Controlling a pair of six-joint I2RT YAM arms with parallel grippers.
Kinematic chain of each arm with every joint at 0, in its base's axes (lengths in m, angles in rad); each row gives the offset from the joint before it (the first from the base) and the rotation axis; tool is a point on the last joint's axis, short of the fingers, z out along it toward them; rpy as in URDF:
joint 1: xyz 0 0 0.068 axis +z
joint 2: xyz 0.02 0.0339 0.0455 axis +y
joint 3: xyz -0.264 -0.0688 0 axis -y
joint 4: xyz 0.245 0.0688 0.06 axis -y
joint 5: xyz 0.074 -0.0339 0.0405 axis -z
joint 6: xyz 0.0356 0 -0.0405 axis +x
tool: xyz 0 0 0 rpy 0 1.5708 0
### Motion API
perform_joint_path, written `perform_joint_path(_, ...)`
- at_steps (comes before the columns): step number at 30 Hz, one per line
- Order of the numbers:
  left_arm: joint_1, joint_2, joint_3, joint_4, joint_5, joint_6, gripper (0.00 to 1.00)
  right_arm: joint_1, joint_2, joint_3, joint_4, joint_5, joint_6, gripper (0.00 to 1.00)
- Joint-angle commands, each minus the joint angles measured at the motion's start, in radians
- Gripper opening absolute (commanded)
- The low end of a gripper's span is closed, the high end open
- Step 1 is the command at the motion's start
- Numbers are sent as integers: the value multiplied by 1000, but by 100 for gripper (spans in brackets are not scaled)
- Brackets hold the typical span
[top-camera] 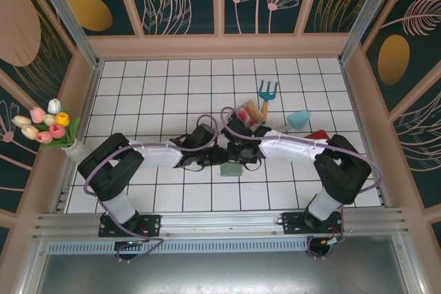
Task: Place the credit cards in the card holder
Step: Close the button on the card holder.
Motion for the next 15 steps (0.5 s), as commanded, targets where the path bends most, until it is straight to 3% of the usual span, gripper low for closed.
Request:
perform_joint_path(1,-12,25,-18,-35,-2,-6,28,-11,10,-21,25,-5,3,0)
perform_joint_path(15,-12,26,-18,-34,0,-5,28,-13,42,-48,58,-57,-2,0)
